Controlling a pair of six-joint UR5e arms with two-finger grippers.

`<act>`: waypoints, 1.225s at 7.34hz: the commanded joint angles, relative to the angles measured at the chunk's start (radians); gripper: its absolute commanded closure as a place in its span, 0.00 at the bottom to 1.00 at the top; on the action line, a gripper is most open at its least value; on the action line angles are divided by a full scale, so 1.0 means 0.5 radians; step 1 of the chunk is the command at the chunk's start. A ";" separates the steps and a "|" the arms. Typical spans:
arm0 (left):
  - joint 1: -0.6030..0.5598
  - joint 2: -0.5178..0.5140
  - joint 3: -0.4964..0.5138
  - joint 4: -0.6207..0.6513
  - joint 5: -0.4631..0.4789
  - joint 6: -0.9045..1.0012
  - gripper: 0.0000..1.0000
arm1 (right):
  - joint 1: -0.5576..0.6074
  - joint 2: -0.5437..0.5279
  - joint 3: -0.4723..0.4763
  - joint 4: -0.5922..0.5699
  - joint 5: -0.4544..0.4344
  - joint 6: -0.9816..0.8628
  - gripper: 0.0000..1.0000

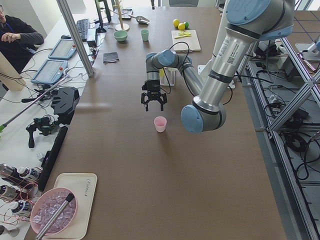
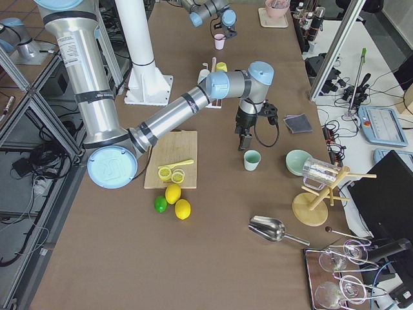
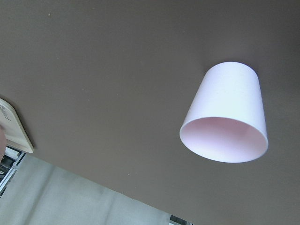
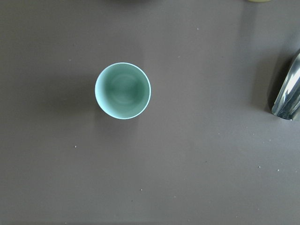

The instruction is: Place cup on cup holder

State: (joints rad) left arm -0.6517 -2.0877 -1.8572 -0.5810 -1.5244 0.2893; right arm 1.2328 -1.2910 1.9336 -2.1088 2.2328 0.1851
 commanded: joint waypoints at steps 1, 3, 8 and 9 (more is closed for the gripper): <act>0.064 -0.018 0.078 -0.071 -0.007 0.197 0.01 | -0.143 0.268 -0.179 -0.282 -0.029 -0.078 0.00; 0.107 -0.003 0.222 -0.279 -0.004 0.316 0.02 | -0.235 0.607 -0.518 -0.536 -0.228 -0.399 0.00; 0.171 -0.028 0.327 -0.464 -0.016 0.455 0.02 | -0.361 0.985 -1.144 -0.795 -0.474 -0.925 0.00; 0.183 -0.025 0.330 -0.464 -0.016 0.452 0.02 | -0.367 1.132 -1.410 -0.789 -0.502 -0.953 0.00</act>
State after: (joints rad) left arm -0.5698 -2.0991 -1.6926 -0.8122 -1.5312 0.5158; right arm 1.0552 -0.8064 1.3737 -2.5023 1.9974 -0.2641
